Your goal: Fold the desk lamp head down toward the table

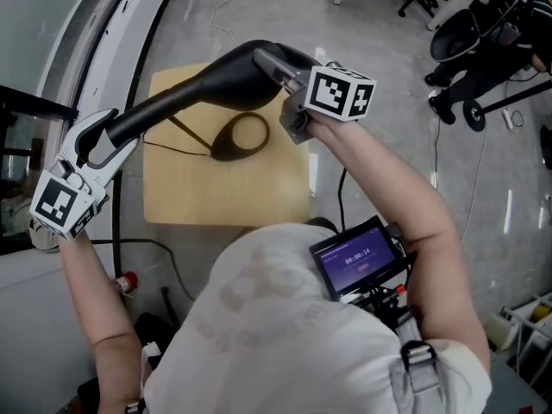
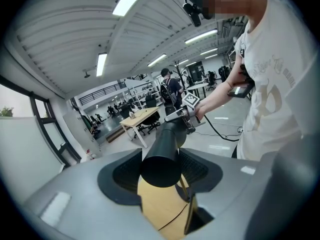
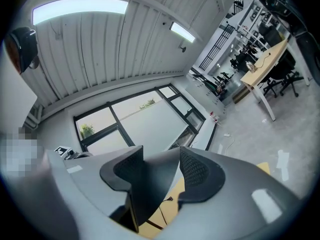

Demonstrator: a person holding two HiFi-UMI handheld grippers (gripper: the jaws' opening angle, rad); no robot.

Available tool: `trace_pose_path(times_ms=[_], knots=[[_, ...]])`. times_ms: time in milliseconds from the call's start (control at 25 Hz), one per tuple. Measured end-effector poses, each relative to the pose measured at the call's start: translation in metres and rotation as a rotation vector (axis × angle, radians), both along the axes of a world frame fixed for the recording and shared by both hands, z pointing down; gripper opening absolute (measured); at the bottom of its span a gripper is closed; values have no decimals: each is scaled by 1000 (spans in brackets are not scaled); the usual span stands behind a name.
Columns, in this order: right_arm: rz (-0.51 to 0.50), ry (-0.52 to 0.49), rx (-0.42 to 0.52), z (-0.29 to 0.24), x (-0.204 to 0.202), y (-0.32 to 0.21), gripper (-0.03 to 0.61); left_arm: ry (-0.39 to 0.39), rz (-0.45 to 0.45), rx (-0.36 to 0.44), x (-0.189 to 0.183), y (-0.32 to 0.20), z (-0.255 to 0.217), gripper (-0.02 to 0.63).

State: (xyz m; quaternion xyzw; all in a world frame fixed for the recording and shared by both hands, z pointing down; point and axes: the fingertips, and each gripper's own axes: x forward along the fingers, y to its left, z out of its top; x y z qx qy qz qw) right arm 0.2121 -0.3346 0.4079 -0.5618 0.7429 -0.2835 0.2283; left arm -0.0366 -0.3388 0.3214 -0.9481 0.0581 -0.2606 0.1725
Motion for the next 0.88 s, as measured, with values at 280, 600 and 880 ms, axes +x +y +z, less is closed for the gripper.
trace_pose_path(times_ms=[280,600,880], knots=[[-27,-62,-13,16,-2,-2,241,-21,-3,17,5,2,-3,233],[-60,-172,-28,40,-10,-4,241,-40,-3,47,11,7,-10,236],[-73,-234,-17,55,-20,-8,241,-89,-9,67,5,5,-6,239]])
